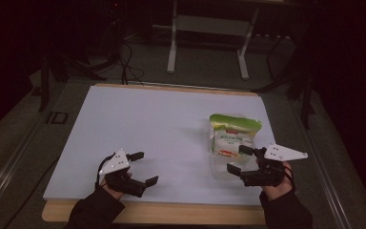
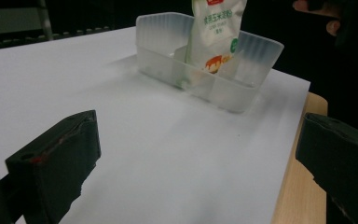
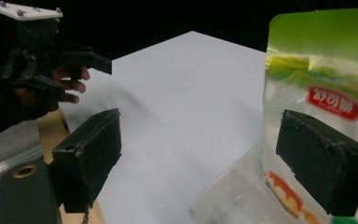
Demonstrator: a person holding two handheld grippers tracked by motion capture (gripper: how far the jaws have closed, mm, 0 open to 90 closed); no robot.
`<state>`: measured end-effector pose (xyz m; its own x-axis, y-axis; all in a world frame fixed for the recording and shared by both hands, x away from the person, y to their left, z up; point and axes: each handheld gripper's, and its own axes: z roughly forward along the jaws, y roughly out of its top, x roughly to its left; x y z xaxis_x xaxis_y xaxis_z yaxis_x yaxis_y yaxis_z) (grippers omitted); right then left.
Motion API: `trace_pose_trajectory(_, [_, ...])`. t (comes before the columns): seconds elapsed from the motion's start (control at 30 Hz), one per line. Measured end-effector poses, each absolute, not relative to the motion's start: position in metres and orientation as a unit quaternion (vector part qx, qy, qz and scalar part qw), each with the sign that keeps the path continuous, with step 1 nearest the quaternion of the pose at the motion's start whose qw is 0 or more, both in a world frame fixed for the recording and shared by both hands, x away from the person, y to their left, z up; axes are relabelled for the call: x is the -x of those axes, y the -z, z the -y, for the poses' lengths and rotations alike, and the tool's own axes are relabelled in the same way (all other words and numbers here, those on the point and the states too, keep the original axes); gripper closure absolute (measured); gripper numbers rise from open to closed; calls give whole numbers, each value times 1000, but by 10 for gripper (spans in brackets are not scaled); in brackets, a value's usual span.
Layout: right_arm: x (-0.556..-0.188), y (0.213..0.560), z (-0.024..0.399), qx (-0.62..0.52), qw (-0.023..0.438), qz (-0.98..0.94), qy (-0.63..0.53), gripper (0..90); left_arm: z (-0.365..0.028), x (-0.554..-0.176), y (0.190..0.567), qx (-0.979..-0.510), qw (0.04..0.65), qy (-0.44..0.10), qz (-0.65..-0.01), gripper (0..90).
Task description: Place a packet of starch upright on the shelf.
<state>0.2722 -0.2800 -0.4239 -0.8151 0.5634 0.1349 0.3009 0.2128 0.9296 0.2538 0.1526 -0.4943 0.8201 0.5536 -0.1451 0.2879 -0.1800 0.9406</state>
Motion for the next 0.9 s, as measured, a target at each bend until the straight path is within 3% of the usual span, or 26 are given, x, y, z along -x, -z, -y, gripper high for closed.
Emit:
trace_pose_trajectory(0.53, [-240, 452, 261, -289, 140, -777, -542, 135, -148, -245, 499, -781, 559, -125, -250, 4])
trace_pose_trajectory(0.9, [-236, 465, 251, -248, 134, -801, -528, 135, -152, -245, 501, -776, 564, -131, -250, 5])
